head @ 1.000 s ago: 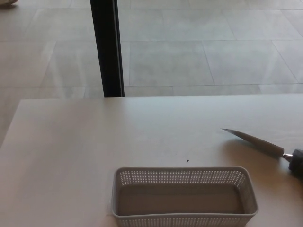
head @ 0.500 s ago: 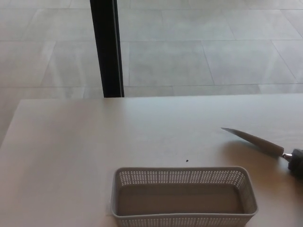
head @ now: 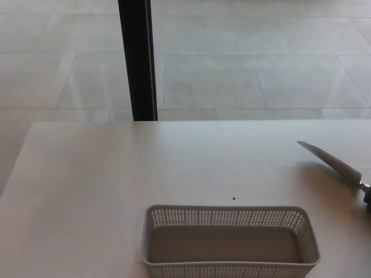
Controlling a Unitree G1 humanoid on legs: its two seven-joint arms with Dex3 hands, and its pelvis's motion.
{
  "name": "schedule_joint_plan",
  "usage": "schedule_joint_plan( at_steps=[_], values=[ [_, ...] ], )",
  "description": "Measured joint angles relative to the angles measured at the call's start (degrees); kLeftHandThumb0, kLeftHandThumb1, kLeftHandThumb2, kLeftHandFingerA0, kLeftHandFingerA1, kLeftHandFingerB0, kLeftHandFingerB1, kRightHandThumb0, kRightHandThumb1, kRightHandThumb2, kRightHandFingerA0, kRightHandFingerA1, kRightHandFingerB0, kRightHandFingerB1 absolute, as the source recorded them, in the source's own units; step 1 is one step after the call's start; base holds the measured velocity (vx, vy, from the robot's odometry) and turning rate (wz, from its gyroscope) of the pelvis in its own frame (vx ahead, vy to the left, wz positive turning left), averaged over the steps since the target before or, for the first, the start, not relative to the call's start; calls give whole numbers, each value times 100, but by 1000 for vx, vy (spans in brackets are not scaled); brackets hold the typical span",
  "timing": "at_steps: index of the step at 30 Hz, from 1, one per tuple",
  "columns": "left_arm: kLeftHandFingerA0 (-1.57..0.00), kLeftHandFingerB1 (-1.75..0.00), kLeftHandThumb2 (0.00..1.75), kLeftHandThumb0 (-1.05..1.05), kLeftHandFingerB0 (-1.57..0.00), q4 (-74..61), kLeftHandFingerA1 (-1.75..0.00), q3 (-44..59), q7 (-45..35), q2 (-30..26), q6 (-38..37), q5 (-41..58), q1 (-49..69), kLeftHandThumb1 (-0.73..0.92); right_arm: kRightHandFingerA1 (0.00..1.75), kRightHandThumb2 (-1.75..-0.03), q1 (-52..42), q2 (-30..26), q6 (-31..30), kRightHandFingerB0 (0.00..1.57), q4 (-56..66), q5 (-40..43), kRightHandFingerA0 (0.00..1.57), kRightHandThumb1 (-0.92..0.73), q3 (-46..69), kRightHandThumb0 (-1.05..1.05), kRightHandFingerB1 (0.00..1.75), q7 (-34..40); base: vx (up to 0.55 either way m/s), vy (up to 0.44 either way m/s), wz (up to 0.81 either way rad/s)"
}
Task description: A garden tool is kept on the righthand side and a container is kept on the lefthand side on a desk infront of the robot. the robot uses its right hand to pick up the garden tool and makes a scooping motion inside the container
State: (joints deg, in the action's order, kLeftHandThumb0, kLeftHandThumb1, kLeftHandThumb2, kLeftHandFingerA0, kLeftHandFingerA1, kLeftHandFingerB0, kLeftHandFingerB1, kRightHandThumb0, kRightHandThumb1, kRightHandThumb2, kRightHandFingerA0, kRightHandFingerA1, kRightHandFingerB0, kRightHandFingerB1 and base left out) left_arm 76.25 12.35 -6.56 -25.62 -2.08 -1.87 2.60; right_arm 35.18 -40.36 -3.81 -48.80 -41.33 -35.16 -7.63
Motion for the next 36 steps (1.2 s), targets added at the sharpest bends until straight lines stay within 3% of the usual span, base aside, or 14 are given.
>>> schedule_joint_plan(
  at_steps=[1,6,7,12,16,19,21,25,27,30,31,34,35,36],
  values=[
    [-58,-49,61,-51,-52,0,-61,4,0,0,0,3,1,71,128,-63,-64,-1,39,71,-36,-5,69,-76,35,-37,48,173,0,0,0],
    [-58,-49,61,-49,-51,-2,-60,7,-18,-3,0,7,9,72,133,-66,-265,-2,244,72,-242,3,78,-81,260,-38,50,771,0,0,0],
    [-57,-48,61,-50,-51,-2,-59,9,-28,-4,0,9,12,71,155,-70,-317,-3,300,76,-265,7,74,-83,314,-39,64,902,0,0,0],
    [-57,-47,62,-50,-51,1,-57,-3,-26,-4,0,4,-6,72,161,-64,-491,-4,540,78,-278,15,81,-81,542,-39,93,1539,0,0,0],
    [-56,-49,61,-51,-51,0,-62,0,-26,-4,0,5,-8,71,162,-69,-663,6,763,83,-328,49,81,-78,719,-35,55,2001,0,0,0],
    [-58,-49,61,-51,-51,-2,-61,-11,-27,-5,0,4,8,71,163,-71,-830,56,964,85,-406,121,84,-75,927,-30,85,2328,0,0,0],
    [-56,-48,62,-51,-51,-3,-59,-32,-26,-6,-1,1,24,71,168,-77,-931,106,1148,75,-487,156,97,-67,1075,-27,134,2598,0,0,0],
    [-60,-49,61,-51,-54,-11,-62,-65,-26,-7,-1,-1,36,71,175,-81,-1061,173,1483,65,-587,200,82,-63,1248,-26,149,3076,0,0,0],
    [-61,-49,61,-51,-54,-11,-62,-66,-26,-8,-1,-1,37,70,170,-82,-1092,178,1660,83,-628,202,89,-61,1297,-27,74,3319,0,0,0],
    [-61,-50,61,-50,-53,-10,-64,-64,-26,-11,-1,0,40,71,166,-81,-1123,181,1863,84,-683,199,94,-60,1332,-27,65,3624,0,0,0],
    [-58,-48,61,-50,-52,-10,-58,-64,-26,-13,-1,0,40,71,173,-79,-1136,184,1924,84,-701,197,91,-60,1335,-27,101,3715,0,0,0],
    [-55,-47,61,-50,-50,-6,-57,-55,-27,-21,-1,2,31,71,175,-85,-1157,184,2154,82,-711,198,91,-58,1387,-22,112,3962,0,0,0],
    [-56,-48,61,-51,-51,-6,-61,-53,-29,-23,-1,3,27,70,175,-88,-1158,183,2206,70,-712,198,91,-58,1402,-22,144,4004,0,0,0],
    [-56,-48,61,-51,-51,-5,-61,-48,-29,-28,-1,3,21,70,175,-88,-1158,178,2302,70,-716,197,91,-58,1426,-22,144,4084,0,0,0]
  ],
)
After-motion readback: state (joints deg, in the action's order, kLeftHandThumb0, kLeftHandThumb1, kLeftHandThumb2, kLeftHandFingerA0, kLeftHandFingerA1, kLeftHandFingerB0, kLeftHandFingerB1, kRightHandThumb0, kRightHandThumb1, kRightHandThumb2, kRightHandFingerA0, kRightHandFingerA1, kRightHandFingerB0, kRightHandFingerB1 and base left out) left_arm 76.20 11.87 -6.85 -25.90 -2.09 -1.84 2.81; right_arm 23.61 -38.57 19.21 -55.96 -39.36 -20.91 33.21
